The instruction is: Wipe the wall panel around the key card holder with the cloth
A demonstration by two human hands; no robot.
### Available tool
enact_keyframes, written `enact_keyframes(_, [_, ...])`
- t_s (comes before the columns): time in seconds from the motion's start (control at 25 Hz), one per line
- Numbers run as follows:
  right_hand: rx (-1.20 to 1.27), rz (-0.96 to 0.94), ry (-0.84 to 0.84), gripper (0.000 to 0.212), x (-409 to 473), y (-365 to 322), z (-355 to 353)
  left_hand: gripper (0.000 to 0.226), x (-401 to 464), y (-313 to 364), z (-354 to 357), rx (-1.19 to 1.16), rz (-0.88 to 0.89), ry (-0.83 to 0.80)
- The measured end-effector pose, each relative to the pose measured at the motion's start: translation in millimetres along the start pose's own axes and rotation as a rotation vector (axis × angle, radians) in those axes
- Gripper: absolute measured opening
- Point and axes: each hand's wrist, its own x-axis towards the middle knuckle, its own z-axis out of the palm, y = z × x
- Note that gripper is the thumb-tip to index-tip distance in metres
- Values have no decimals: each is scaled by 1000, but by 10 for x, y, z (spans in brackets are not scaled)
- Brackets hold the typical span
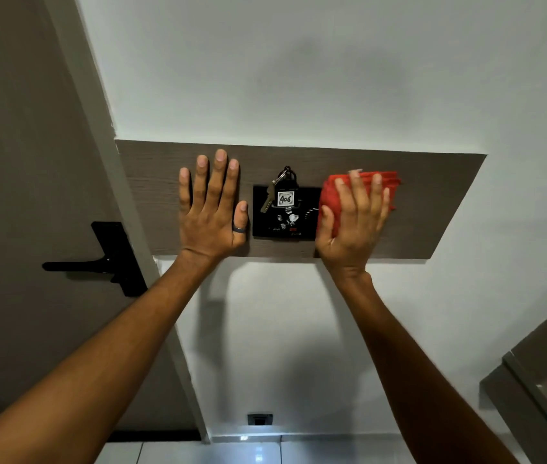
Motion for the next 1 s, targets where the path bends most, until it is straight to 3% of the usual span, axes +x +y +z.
enact_keyframes(0.08, [42, 136, 23, 39, -129, -115, -26, 68, 16, -1, -3, -15, -6, 1])
enact_keyframes(0.2, [118, 55, -72, 36, -443, -159, -210, 66, 10, 22, -16, -4, 28, -1])
enact_keyframes(0.36, [308, 257, 30, 38, -321, -482, -164, 63, 28, 14, -46, -21, -16, -11])
enact_keyframes(0.52, [45, -158, -94, 42, -292, -796, 64, 64, 30, 16, -59, -48, -22, -31])
enact_keyframes(0.68, [11, 92, 1, 45, -313, -943, 207, 64, 20, 16, -37, -35, -11, -32])
enact_keyframes(0.72, [-3, 112, 28, 46, -319, -971, 221, 64, 25, 15, -28, -40, -15, -25])
enact_keyframes(0.84, [-74, -72, 25, 45, -388, -857, 247, 65, 3, 17, -4, -61, -18, -2])
enact_keyframes(0.96, [-15, 142, 57, 45, -357, -868, 250, 66, -12, -10, 22, -56, -22, -18])
enact_keyframes(1.0, [-27, 127, 60, 45, -381, -850, 247, 66, -23, -6, 35, -58, -22, -15])
